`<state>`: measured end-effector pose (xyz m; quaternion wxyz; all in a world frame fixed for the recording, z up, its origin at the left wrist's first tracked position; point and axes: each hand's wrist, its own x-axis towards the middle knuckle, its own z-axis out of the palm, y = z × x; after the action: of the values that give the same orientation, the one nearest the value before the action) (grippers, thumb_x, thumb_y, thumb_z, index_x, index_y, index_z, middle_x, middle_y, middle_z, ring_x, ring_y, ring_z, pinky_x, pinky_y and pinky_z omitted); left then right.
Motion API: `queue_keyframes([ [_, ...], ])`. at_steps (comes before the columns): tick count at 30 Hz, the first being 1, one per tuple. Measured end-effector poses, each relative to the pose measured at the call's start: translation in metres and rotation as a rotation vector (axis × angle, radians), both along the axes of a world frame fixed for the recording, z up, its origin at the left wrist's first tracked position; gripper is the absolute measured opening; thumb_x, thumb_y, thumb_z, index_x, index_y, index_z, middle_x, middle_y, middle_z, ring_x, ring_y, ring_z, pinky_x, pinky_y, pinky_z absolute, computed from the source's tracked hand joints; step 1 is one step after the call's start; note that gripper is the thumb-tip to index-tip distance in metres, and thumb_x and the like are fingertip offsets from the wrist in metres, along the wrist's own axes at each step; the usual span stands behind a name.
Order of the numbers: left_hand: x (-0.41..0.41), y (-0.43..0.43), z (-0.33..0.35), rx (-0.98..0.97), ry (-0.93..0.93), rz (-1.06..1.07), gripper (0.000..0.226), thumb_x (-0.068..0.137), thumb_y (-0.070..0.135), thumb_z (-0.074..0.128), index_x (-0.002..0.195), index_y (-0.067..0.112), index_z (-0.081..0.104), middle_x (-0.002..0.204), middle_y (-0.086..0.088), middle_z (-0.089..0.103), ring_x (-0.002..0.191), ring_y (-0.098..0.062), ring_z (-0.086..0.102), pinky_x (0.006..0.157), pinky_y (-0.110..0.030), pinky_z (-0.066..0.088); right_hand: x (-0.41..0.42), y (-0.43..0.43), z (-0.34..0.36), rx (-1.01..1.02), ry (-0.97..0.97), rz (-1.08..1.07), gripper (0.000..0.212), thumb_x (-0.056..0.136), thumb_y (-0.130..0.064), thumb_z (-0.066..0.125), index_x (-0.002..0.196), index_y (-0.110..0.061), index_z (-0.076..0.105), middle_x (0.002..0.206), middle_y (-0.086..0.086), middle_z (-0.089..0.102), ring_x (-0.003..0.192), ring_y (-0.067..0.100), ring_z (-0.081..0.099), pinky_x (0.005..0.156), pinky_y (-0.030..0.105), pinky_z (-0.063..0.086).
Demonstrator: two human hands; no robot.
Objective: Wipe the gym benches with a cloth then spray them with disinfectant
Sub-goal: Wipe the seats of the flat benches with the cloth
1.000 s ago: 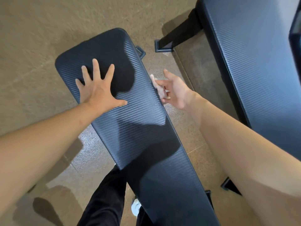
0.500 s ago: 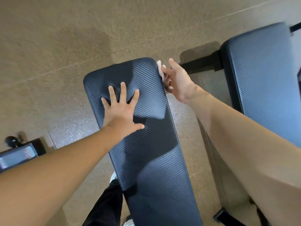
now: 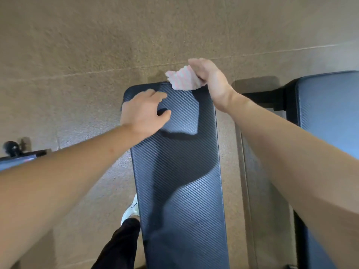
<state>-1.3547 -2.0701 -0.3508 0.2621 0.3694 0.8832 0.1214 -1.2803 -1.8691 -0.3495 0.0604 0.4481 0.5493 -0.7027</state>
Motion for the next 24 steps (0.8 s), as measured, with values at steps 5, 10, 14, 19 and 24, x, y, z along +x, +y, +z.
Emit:
queue_keyframes([
  [5,-0.032,0.025,-0.015,0.163,-0.077,0.076,0.046,0.094,0.044,0.063,0.137,0.027,0.06,0.134,0.001,0.058,0.13,-0.024,0.048,0.101,-0.037,0.041,-0.013,-0.01,-0.003,0.022,-0.011,0.06,0.054,0.109,-0.046,0.029,0.147,-0.011,0.046,0.146,0.006,0.053,0.124,0.01,0.053,0.103,0.024,0.035],
  [10,-0.037,0.056,-0.031,0.305,-0.173,-0.142,0.049,0.098,0.036,0.062,0.145,0.021,0.057,0.15,-0.001,0.052,0.137,-0.024,0.047,0.113,-0.036,0.035,-0.008,-0.005,-0.002,0.074,0.0,0.056,0.053,0.107,-0.056,0.022,0.134,-0.021,0.052,0.124,0.006,0.063,0.119,0.013,0.058,0.086,0.019,0.039],
  [14,-0.043,0.071,-0.039,0.214,-0.223,-0.229,0.04,0.1,0.051,0.052,0.133,0.031,0.065,0.12,-0.001,0.064,0.118,-0.025,0.057,0.098,-0.044,0.045,0.006,0.0,0.002,0.221,0.031,-0.11,0.032,0.104,-0.039,0.048,0.12,-0.018,0.066,0.117,0.001,0.069,0.111,0.015,0.063,0.104,0.035,0.047],
  [19,-0.065,0.078,-0.035,0.061,-0.227,-0.336,0.04,0.104,0.049,0.047,0.144,0.047,0.051,0.118,-0.005,0.052,0.119,-0.027,0.05,0.096,-0.047,0.044,0.036,-0.005,-0.009,0.575,-0.139,0.274,0.049,0.082,-0.034,0.075,0.129,-0.023,0.066,0.125,-0.001,0.064,0.121,0.017,0.057,0.111,0.042,0.044],
  [24,-0.086,0.06,-0.03,0.019,-0.244,-0.315,0.035,0.1,0.055,0.055,0.129,0.041,0.067,0.124,0.002,0.051,0.116,-0.022,0.052,0.095,-0.045,0.045,0.038,-0.022,-0.014,0.865,-0.271,0.656,0.088,0.078,-0.045,0.082,0.154,-0.027,0.04,0.146,0.003,0.041,0.133,0.027,0.033,0.114,0.037,0.033],
])
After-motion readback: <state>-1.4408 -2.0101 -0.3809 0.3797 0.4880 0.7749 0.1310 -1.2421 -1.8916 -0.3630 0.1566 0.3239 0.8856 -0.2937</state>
